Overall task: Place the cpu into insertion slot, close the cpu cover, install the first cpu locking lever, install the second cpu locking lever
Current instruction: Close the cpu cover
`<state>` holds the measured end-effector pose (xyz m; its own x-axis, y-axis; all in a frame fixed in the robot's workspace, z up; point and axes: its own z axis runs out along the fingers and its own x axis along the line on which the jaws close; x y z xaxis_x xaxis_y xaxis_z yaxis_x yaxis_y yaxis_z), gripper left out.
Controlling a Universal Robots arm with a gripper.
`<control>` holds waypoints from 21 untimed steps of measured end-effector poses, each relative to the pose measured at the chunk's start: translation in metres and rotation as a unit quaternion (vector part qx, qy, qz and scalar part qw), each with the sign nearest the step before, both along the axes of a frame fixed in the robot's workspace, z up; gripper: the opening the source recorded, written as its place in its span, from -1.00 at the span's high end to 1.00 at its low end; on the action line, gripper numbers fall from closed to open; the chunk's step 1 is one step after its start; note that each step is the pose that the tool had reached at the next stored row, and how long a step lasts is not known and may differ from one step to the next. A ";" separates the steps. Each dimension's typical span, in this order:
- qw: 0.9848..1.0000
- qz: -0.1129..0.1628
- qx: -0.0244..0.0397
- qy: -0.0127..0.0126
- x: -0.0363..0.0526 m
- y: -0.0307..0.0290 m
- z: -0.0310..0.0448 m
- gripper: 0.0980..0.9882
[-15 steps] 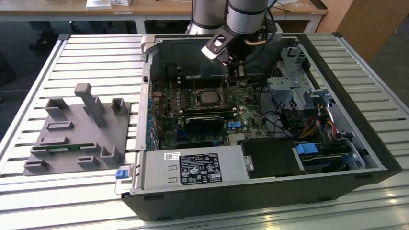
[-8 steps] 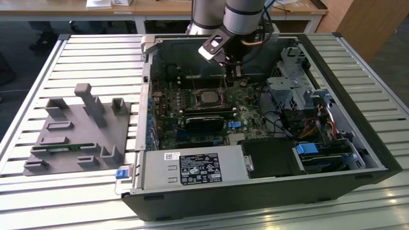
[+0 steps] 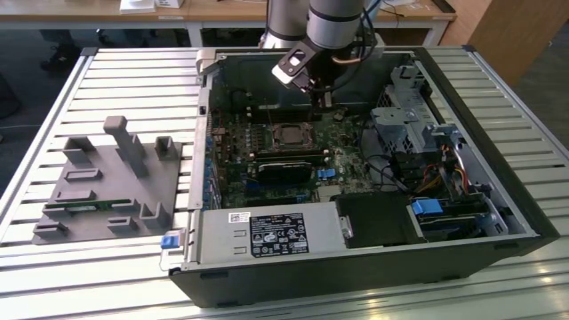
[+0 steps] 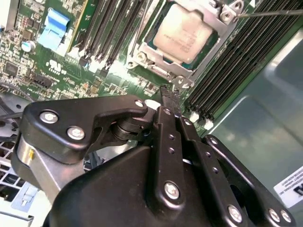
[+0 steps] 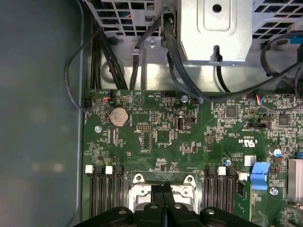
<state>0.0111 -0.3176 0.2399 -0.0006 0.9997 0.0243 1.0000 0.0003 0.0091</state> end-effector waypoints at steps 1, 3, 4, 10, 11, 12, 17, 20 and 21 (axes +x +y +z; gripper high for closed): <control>1.000 0.000 0.000 0.000 -0.0014 0.0000 -0.0006 0.96; 1.000 0.000 0.000 0.000 -0.0044 0.0000 -0.0024 0.96; 1.000 0.000 0.000 0.000 -0.0053 0.0000 -0.0036 0.96; 1.000 0.000 0.000 0.000 -0.0084 -0.0043 -0.0073 0.96; 1.000 0.000 0.000 0.000 -0.0090 -0.0056 -0.0076 0.96; 1.000 0.000 0.000 0.000 -0.0094 -0.0065 -0.0079 0.96; 1.000 0.000 0.000 0.000 -0.0104 -0.0068 -0.0086 0.96; 1.000 0.000 0.000 0.000 -0.0107 -0.0068 -0.0092 0.96; 1.000 0.000 0.000 0.000 -0.0108 -0.0068 -0.0094 0.96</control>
<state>0.0003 -0.3245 0.2304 -0.0006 0.9997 0.0241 1.0000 0.0004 0.0090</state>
